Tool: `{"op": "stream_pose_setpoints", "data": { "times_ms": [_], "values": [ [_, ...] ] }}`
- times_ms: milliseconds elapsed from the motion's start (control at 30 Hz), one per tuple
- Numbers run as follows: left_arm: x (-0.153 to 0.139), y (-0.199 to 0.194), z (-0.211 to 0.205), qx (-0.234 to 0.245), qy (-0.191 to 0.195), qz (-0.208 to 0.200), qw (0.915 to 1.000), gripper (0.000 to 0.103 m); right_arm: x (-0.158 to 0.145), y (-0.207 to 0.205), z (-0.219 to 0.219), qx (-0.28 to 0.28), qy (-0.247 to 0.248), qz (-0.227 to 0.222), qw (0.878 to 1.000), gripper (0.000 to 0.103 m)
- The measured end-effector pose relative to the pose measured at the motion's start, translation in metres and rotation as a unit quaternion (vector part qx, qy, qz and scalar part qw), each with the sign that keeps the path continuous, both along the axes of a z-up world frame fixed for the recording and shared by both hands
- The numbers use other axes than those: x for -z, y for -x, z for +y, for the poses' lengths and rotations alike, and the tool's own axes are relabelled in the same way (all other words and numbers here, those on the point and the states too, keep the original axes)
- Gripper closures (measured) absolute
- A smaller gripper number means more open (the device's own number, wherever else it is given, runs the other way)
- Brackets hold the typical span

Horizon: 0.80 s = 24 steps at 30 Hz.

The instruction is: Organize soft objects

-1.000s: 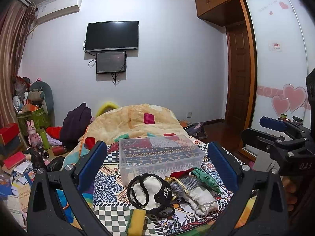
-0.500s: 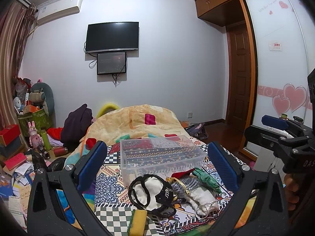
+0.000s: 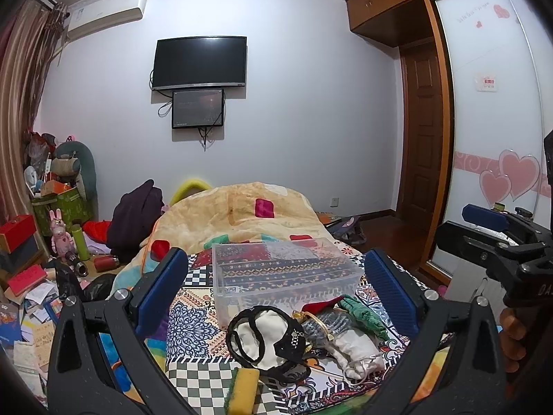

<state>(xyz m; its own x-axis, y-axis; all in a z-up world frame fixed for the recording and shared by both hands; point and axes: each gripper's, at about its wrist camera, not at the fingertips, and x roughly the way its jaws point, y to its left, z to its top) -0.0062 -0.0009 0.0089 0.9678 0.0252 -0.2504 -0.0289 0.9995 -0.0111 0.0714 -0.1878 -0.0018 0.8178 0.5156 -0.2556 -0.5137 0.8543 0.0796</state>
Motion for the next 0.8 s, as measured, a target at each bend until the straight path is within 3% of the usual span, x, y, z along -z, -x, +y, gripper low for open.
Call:
{"op": "stream_pose_setpoints", "data": {
  "times_ms": [800],
  "values": [
    [0.0048,-0.0051,0.0028,-0.004,0.009,0.004,0.9999,0.0,-0.0017,0.0027,0.001,-0.003,-0.002,-0.003,1.0,0.0]
  ]
}}
